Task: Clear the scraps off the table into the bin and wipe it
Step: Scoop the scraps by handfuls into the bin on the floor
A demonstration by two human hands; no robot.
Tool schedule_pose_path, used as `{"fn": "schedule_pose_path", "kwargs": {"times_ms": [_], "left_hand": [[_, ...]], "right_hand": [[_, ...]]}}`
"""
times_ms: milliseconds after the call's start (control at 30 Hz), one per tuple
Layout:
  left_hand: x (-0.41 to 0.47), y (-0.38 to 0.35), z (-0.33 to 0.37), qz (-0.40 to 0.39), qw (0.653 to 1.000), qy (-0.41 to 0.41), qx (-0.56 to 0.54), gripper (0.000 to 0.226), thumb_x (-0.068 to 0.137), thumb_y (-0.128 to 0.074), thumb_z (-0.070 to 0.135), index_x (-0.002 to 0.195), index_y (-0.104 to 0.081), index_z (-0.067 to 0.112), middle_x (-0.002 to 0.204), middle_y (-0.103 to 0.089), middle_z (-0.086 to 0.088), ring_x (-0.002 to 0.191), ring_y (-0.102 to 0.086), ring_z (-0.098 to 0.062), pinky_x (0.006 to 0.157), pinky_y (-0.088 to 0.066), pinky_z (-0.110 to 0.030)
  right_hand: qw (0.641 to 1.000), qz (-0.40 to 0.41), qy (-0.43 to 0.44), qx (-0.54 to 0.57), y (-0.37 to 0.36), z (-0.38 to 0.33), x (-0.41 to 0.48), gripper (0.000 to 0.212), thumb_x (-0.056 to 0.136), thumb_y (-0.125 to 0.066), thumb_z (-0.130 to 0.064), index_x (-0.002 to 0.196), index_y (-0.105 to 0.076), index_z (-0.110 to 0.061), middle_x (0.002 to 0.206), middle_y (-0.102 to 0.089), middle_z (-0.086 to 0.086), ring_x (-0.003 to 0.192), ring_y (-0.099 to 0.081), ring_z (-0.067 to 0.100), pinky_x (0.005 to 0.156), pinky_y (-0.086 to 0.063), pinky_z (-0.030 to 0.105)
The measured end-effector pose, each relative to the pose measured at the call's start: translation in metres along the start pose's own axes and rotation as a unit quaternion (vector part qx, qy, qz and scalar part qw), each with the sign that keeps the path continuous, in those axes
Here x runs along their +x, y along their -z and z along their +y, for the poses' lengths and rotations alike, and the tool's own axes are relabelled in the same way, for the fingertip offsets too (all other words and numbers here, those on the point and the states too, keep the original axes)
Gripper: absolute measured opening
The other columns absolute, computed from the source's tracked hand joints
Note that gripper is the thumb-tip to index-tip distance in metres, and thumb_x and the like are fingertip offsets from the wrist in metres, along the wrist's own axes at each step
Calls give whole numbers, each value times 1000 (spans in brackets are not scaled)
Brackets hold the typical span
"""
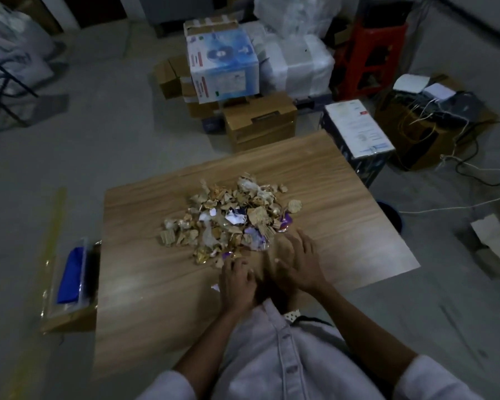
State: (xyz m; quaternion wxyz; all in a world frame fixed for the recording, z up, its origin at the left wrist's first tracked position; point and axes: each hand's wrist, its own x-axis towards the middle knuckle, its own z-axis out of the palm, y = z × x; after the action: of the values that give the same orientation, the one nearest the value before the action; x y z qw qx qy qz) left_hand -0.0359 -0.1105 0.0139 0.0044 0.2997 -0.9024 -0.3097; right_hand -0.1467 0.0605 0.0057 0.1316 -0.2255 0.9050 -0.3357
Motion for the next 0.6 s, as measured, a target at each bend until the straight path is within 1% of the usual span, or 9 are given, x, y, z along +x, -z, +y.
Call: {"fn": "schedule_pose_path", "kwargs": {"times_ms": [67,133,267,367,400,467,533,567,600], "left_hand": [[-7,-7,-7,26,999,17,27,38,78,-68,21,114,-59,13,119,-52,-16,106,-55,-40,90,-45,-47],[-8,-10,-8,79,992,79,57,52,74,-63,35,122,-56,14,119,-50,-18,104,-51,-38,88,-39,-47],[0,-18,-7,122,956,265,-22,89,79,-48,66,150,-24,19,153,-26,-31,139,-28,-48,112,-26,-63],[20,-44,-22,132,950,278,-51,97,83,-37,75,154,-23,10,157,-17,-39,148,-12,-57,117,-17,-69],[27,-47,-21,150,947,275,-66,98,85,-37,75,156,-24,8,159,-13,-38,150,-7,-54,121,-11,-65],[41,-19,9,129,934,286,-172,90,93,-50,63,158,-22,8,165,-4,-25,154,-3,-39,125,-6,-43],[52,-15,20,109,936,236,-235,69,102,-59,30,155,-23,7,160,-18,-3,143,-25,-17,114,-28,-15],[52,-7,23,109,931,226,-264,57,103,-57,18,150,-27,5,145,-31,8,127,-35,-9,101,-35,-6],[49,3,26,127,924,221,-284,49,103,-57,15,144,-32,5,131,-39,13,117,-39,-5,96,-40,-8]], "right_hand": [[997,-59,-20,-44,-7,8,-2,106,78,-36,-83,161,-17,-21,169,0,12,154,-2,28,123,-8,51],[991,-109,-30,-75,-15,14,-3,114,74,-32,-87,163,-2,-21,169,13,12,155,7,31,123,-4,53],[986,-142,-13,-87,-32,16,5,112,77,-31,-85,162,5,-22,169,14,12,155,11,32,122,-1,57],[987,-134,-11,-91,-48,13,10,111,79,-31,-86,163,-5,-19,170,6,10,156,8,30,122,-2,57],[987,-133,-13,-89,-52,11,11,111,79,-31,-86,163,-5,-17,170,5,10,156,7,29,122,-2,56],[988,-131,-25,-76,-56,6,15,112,80,-32,-85,163,-5,-15,170,4,10,156,5,29,122,-3,56],[993,-98,-41,-50,-59,2,15,110,81,-41,-81,161,-12,-12,169,-4,15,155,-4,34,122,-12,60],[996,-69,-45,-32,-60,-2,15,108,81,-46,-78,160,-16,-10,166,-9,20,153,-10,37,120,-19,62],[998,-36,-44,-20,-62,-6,14,105,81,-51,-74,158,-18,-10,164,-12,23,151,-15,40,118,-25,61]]}}
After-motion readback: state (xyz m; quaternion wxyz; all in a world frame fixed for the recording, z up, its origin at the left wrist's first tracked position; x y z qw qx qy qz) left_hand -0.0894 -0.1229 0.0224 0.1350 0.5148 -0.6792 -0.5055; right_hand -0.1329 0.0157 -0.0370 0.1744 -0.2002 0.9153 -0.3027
